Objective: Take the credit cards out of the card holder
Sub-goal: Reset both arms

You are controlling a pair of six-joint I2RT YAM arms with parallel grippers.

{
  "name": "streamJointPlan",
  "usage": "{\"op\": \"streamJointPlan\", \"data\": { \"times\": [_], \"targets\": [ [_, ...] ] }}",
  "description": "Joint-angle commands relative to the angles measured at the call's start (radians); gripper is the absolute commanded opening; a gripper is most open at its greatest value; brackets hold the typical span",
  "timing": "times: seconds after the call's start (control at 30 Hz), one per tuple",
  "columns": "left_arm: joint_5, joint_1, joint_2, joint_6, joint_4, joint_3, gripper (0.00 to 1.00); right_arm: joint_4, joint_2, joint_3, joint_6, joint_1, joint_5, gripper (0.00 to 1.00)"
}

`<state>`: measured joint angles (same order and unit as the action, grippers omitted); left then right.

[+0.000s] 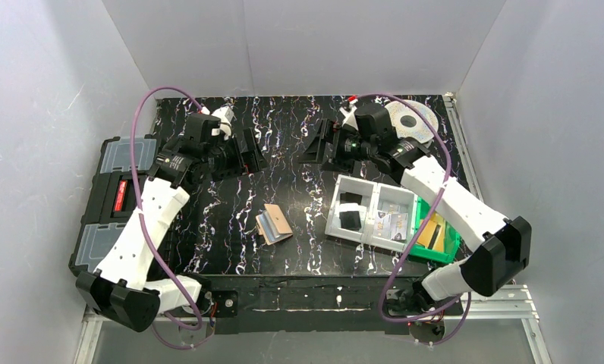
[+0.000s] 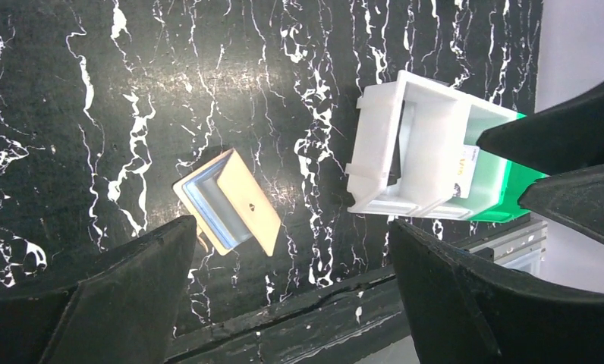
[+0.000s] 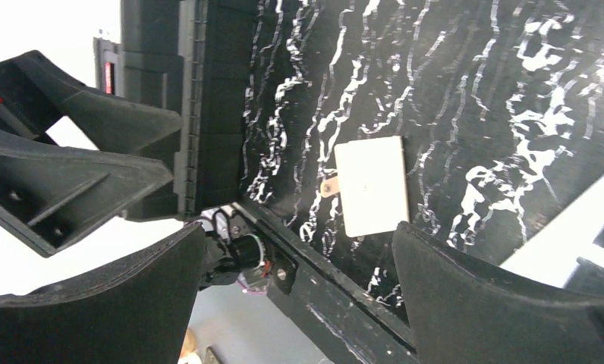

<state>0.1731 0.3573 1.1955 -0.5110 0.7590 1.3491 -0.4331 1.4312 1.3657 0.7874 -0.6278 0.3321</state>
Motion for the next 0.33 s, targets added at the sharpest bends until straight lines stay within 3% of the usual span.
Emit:
{"op": "streamJointPlan", "data": {
  "times": [0.0,0.3],
  "targets": [
    [-0.029,0.003,-0.019,0.034,0.011,-0.006,0.98,-0.017,-0.069,-0.053,-0.055,0.008,-0.091,0.98],
    [-0.043,0.004,-0.017,0.045,0.016,-0.017,0.98,-0.001,-0.11,-0.099,-0.06,0.014,-0.106,0.98]
  ]
}}
